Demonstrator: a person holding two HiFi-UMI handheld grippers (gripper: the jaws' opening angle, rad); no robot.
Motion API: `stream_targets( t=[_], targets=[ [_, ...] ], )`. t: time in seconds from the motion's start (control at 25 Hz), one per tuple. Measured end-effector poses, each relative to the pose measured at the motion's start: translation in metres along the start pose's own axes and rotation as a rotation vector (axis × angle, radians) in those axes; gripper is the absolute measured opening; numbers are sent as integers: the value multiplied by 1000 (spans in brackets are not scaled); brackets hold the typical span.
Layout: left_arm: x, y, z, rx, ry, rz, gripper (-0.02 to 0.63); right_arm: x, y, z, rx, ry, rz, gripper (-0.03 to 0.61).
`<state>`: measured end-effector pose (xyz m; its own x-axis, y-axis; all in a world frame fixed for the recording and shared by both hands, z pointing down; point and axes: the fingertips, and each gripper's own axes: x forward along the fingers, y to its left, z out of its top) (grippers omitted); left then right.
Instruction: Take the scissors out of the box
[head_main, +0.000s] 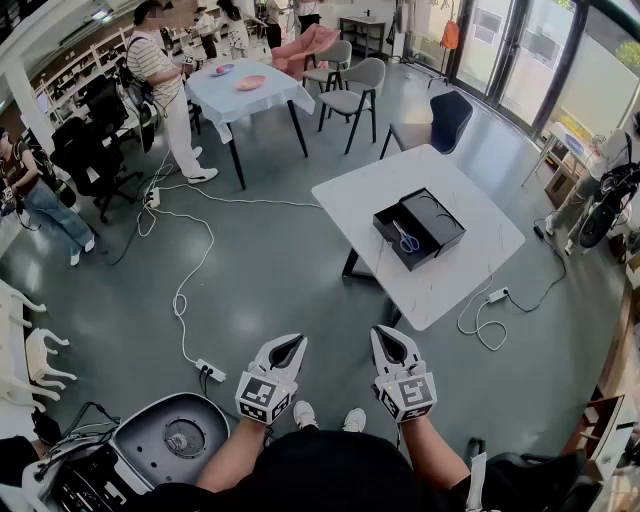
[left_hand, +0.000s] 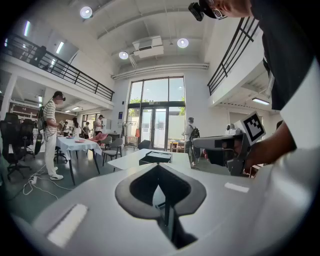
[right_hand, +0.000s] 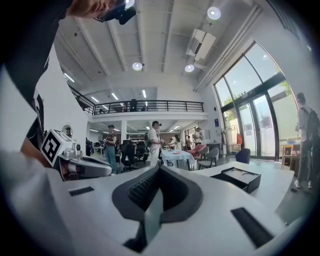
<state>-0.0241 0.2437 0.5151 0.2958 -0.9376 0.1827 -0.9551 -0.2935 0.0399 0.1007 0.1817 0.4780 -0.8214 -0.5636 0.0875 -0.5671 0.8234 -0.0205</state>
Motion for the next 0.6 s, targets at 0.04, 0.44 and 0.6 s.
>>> stream_targets(
  t=[0.04, 0.44, 0.6],
  targets=[
    [-1, 0, 1, 0, -1, 5, 9, -2, 0, 2, -2, -3, 0, 6],
    [-14, 20, 0, -6, 9, 4, 9, 12, 22, 8, -15, 4, 5, 6],
    [-17, 25, -6, -9, 11, -11, 9, 18, 28, 7, 3, -11, -9, 6]
  ],
)
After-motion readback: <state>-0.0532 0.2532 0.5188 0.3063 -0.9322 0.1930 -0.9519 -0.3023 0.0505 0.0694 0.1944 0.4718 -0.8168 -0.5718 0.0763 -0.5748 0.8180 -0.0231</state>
